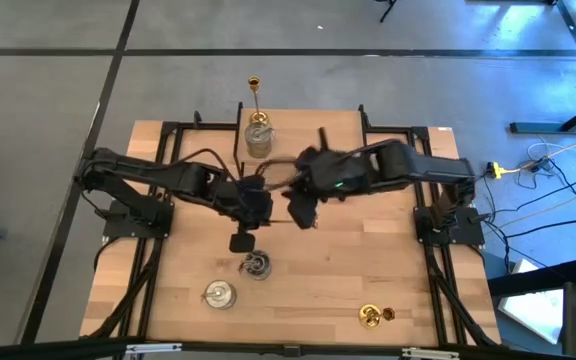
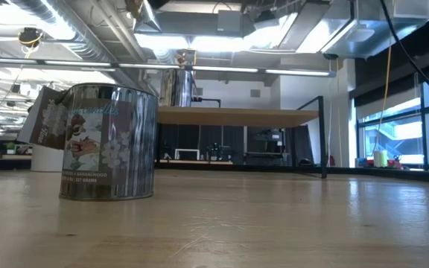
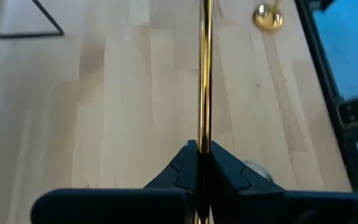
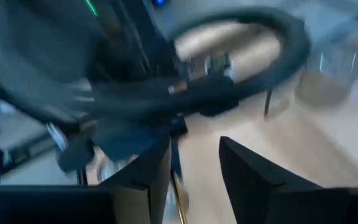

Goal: Pick & Place candle stick holders
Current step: Put the top gold candle holder on the shelf aligned with the other gold candle holder

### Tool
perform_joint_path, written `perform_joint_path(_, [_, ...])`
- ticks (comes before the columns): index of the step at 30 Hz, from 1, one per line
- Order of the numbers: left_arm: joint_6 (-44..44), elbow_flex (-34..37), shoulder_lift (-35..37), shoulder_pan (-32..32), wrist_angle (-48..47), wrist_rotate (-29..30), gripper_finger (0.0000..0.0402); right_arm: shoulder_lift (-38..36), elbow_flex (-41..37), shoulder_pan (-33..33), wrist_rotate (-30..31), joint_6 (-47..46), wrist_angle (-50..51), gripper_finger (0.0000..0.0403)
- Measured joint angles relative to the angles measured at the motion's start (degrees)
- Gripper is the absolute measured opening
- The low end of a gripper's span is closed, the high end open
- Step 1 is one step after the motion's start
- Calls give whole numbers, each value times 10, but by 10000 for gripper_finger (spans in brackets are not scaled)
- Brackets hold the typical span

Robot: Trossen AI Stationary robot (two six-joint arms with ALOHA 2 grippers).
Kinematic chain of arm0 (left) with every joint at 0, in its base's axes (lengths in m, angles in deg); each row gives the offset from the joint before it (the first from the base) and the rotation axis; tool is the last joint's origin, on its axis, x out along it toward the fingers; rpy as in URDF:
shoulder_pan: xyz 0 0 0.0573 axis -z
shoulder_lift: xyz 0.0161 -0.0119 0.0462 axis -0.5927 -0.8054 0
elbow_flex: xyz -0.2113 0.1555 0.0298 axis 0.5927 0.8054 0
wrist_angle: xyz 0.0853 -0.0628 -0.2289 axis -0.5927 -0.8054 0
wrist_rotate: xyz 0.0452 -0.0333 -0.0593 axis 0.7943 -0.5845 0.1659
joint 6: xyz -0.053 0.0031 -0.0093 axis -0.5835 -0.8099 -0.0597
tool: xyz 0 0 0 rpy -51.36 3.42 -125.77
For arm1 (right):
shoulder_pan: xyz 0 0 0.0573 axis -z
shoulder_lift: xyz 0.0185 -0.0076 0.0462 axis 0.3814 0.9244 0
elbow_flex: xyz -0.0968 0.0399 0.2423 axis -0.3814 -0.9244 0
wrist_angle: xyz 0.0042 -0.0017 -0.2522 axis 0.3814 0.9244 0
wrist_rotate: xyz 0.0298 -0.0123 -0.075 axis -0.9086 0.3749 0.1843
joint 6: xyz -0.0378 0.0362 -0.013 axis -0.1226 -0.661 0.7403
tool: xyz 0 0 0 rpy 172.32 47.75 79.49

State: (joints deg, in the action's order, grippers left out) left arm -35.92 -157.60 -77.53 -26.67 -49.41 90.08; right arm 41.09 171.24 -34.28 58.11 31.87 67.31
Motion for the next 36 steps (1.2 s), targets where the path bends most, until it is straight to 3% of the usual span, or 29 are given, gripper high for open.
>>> perform_joint_path(7, [-19,0,42,-21,63,54,10,-60,0,-58,108,154,-212,147])
perform_joint_path(11, [-25,4,78,-63,138,55,10,-81,0,-113,207,237,-248,144])
perform_joint_path(15, [-52,55,123,-119,296,-34,10,-82,-1,-161,307,262,-232,148])
perform_joint_path(21, [-193,201,151,-199,604,-206,10,-70,-36,-197,414,237,-229,170])
perform_joint_path(24, [-283,258,146,-221,775,-252,10,-69,-66,-200,428,196,-231,183])
perform_joint_path(27, [-339,279,142,-228,886,-255,10,-70,-93,-199,422,152,-233,193])
perform_joint_path(36, [-345,275,147,-238,893,-254,10,-69,-146,-199,289,133,-238,198])
